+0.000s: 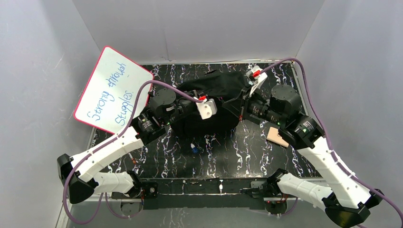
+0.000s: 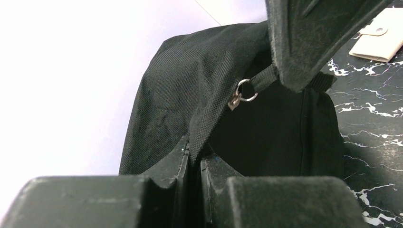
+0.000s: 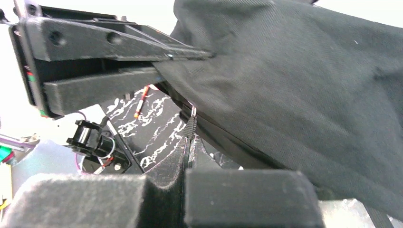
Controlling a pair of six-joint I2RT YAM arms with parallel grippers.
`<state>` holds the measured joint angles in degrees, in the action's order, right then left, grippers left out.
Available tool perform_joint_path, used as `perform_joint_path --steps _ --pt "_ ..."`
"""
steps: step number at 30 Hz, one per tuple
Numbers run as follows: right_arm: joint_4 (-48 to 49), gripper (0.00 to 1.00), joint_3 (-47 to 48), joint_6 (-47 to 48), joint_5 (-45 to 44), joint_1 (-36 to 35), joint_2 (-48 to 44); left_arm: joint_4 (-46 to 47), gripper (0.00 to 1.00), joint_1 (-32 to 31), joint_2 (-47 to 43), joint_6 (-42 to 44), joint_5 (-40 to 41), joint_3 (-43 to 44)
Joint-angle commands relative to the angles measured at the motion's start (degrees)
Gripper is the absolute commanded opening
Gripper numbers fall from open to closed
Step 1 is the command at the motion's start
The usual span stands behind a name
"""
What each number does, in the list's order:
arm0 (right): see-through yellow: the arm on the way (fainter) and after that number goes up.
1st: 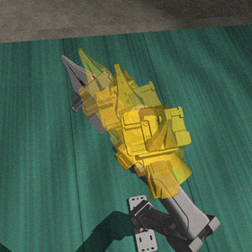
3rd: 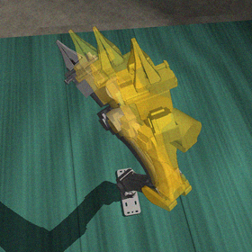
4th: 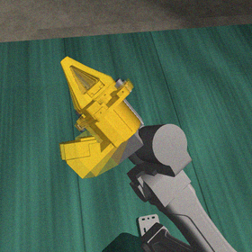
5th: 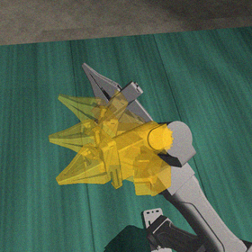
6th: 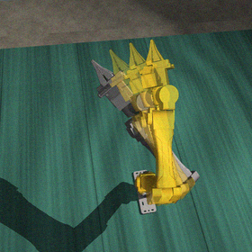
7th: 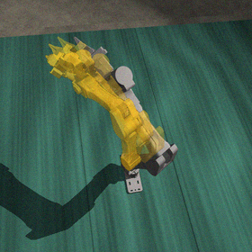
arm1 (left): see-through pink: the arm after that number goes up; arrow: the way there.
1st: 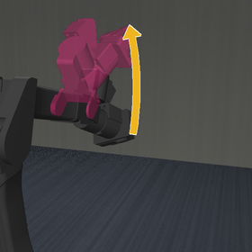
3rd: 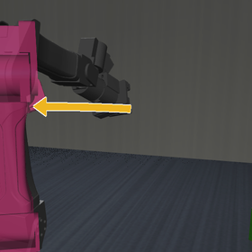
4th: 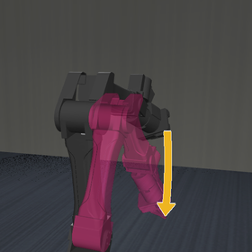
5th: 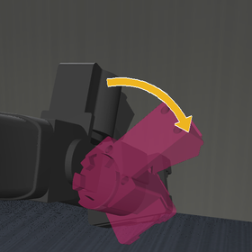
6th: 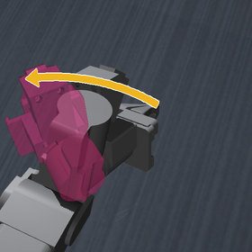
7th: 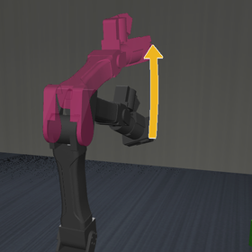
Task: Pack the student bag
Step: Zip the student bag at the center of the board.
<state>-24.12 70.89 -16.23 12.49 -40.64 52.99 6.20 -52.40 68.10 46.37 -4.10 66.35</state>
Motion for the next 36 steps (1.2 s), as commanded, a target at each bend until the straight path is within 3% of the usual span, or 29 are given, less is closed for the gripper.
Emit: perform_joint_path --steps 1,9,15,24,36 --pt "-3.69 0.0 -0.93 2.03 -5.89 -0.38 -2.4 1.36 0.0 0.6 -0.6 -0.6 2.66 1.44" --pt "-4.14 0.0 -2.63 2.08 -12.08 -0.39 -2.44 1.06 0.0 0.63 -0.92 -1.01 3.3 1.63" --pt "-4.73 0.0 -3.1 1.28 -21.95 -0.34 -3.9 0.57 0.0 0.63 -1.45 -0.72 5.02 1.64" --pt "-7.56 0.0 -3.95 -4.4 -37.49 -0.36 -6.43 0.23 0.0 0.63 -2.02 -0.14 6.27 1.28" --pt "-15.42 0.0 -4.2 -12.69 -49.21 -0.28 -3.75 -0.81 0.0 0.59 -4.54 0.3 9.74 1.06"
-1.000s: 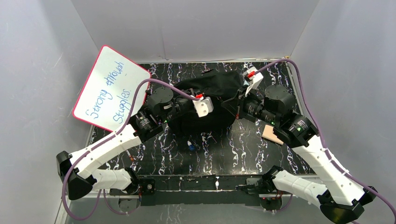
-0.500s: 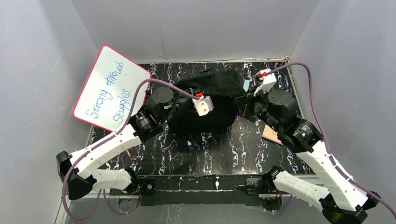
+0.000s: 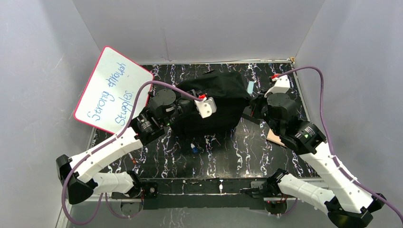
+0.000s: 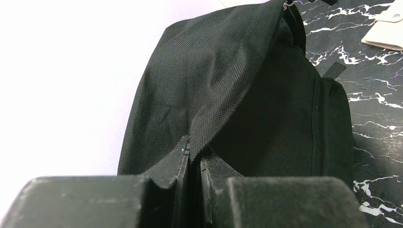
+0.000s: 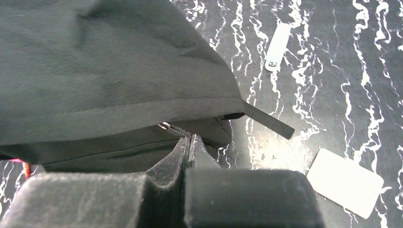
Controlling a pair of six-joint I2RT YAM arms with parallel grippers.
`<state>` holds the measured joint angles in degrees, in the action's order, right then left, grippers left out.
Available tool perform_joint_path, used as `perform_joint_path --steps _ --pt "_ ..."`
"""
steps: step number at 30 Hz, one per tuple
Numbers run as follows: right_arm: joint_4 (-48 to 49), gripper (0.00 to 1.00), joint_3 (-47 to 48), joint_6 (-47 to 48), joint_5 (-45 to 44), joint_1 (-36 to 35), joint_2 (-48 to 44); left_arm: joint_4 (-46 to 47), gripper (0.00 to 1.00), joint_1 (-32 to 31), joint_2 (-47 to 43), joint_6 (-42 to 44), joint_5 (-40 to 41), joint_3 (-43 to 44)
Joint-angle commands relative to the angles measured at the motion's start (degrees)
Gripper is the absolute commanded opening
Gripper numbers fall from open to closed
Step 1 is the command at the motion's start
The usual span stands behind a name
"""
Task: Pack the student bag
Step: Zip the student bag at the center of the board.
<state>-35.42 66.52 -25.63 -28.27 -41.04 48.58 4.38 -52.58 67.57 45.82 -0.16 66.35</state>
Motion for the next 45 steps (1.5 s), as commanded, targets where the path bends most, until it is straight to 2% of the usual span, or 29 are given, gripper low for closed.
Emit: perform_joint_path --steps 1,12,14,15,18,26,32,37,45 --pt "-4.54 0.0 0.26 -3.71 -8.74 0.16 1.12 0.86 0.0 0.8 -4.21 0.92 6.04 1.06" --pt "-4.63 0.0 0.0 -5.08 -8.15 0.16 2.5 -0.09 0.01 0.81 -6.04 1.46 8.25 0.72" --pt "-0.46 0.0 -0.04 -2.05 -4.38 0.11 0.02 -1.21 0.15 0.78 -5.93 1.58 7.18 1.39" --pt "2.49 0.0 -0.32 -0.66 -2.0 0.13 -1.56 -2.19 0.19 0.78 -5.72 2.16 6.34 1.83" --pt "8.65 0.0 0.0 1.91 2.77 0.09 -4.75 -3.62 0.24 0.81 -4.64 3.21 5.05 3.24" --pt "12.7 0.0 5.79 7.47 13.77 0.17 -3.94 -2.77 0.4 0.81 -0.69 2.87 0.28 7.25" --pt "13.91 0.0 6.33 9.0 16.9 0.17 -2.8 -2.68 0.43 0.47 4.24 2.35 -9.16 12.6" --pt "14.57 0.0 5.08 8.56 17.46 0.11 -3.72 -4.01 0.44 -0.66 7.65 6.29 -17.02 14.62" --pt "13.52 0.0 4.25 7.47 17.84 0.09 -4.58 -4.07 0.44 -5.79 13.37 14.09 -16.76 15.64"
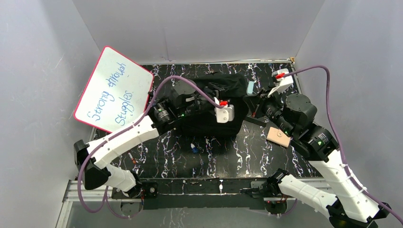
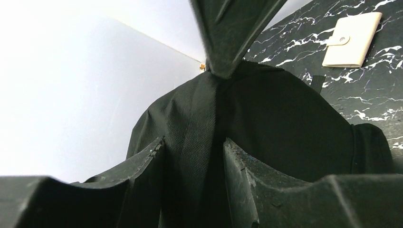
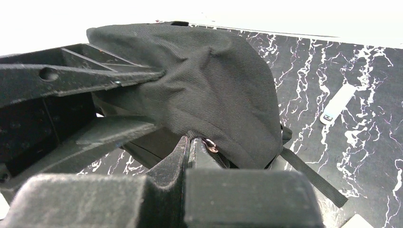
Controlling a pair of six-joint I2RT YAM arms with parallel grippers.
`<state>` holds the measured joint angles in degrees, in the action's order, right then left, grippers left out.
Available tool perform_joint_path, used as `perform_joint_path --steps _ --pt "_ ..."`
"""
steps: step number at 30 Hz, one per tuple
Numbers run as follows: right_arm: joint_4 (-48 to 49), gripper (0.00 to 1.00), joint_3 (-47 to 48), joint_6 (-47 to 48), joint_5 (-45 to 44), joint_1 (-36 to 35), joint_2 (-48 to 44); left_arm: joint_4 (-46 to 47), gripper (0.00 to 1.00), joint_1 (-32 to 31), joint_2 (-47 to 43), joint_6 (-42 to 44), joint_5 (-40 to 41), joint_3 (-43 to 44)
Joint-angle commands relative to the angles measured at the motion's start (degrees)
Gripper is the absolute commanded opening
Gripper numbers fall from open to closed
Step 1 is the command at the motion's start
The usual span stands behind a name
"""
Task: Pack the student bag
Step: Zip the student bag at the center of the board.
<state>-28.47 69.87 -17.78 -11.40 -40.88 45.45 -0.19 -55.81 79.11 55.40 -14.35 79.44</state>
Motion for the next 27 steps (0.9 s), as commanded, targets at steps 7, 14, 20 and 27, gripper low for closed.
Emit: perform_joint_path --steps 7,14,20,27 --pt "5.88 0.0 0.37 -1.0 1.24 0.01 -2.13 0.85 0.43 -5.08 5.85 6.79 -0.33 5.62" --pt "5.04 0.0 -0.37 -1.62 0.19 -0.02 -3.61 3.94 0.16 -5.79 6.21 8.37 5.07 5.03" --pt "3.36 0.0 -0.73 -2.38 -1.7 -0.03 -5.07 4.4 0.0 -5.89 5.26 9.08 7.46 4.39" --pt "1.76 0.0 -1.81 -4.05 -7.37 -0.05 -7.42 4.75 0.0 -5.88 2.01 9.03 8.96 3.64"
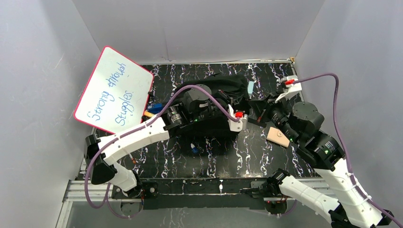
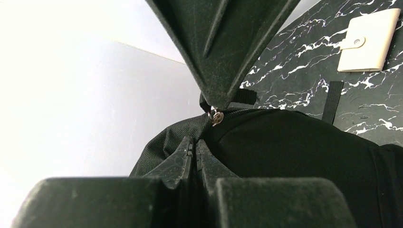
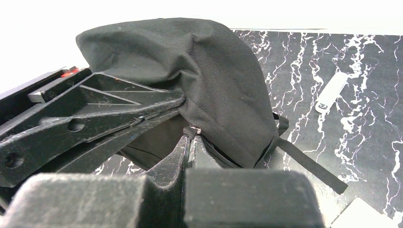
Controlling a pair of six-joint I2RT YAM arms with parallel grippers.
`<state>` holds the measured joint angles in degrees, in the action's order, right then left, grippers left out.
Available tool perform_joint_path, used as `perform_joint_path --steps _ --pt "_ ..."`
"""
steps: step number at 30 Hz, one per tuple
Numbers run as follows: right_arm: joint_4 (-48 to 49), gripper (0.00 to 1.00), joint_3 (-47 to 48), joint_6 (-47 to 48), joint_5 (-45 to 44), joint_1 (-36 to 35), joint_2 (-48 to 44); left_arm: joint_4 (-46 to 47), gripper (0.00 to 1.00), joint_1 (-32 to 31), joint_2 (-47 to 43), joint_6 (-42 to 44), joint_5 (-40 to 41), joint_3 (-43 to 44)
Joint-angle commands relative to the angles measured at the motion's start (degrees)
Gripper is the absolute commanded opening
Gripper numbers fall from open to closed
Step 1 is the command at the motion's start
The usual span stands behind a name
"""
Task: Pack the student bag
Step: Zip the student bag at the center of the board.
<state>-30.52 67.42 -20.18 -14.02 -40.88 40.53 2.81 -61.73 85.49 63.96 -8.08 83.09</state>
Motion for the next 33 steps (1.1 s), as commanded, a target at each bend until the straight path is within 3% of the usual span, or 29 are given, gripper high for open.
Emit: perform_joint_path --steps 1,11,33 --pt "3.61 0.0 0.55 -1.87 -5.5 -0.02 -2.74 1.72 0.0 0.04 -4.76 0.34 2.71 0.09" --pt "3.01 0.0 -1.02 -3.59 -5.03 0.0 -3.37 1.76 0.0 0.04 -4.9 0.53 1.74 3.64" --pt "-4.82 0.0 -15.97 -17.03 0.97 -0.07 -4.5 4.27 0.0 0.04 -1.82 1.25 11.0 6.42"
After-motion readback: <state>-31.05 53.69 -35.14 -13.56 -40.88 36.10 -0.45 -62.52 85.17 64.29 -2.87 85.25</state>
